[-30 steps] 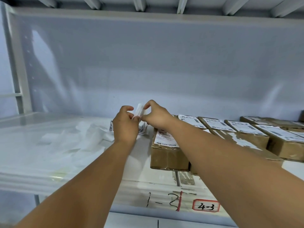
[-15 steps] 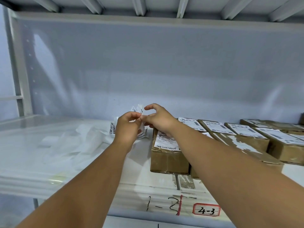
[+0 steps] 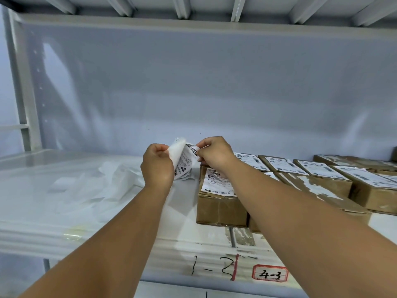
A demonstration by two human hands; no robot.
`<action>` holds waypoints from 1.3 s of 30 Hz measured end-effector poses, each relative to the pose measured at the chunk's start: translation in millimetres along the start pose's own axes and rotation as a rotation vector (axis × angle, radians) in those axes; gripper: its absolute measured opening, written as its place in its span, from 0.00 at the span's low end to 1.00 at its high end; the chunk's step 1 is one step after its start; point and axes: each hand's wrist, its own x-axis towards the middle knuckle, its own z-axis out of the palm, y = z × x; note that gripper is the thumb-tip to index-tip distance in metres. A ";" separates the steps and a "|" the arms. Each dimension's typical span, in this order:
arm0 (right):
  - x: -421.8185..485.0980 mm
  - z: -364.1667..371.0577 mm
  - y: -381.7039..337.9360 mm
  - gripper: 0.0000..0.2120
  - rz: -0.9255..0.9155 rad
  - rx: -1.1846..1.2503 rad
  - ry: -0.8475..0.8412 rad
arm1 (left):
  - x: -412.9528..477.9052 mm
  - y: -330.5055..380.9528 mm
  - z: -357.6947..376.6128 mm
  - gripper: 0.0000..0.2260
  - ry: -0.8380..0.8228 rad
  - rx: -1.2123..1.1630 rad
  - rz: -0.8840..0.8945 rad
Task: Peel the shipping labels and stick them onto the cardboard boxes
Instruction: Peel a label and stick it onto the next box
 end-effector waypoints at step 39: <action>-4.2 -6.3 -7.1 0.15 0.096 0.533 0.005 | -17.9 -1.3 -0.7 0.10 -0.116 0.355 0.752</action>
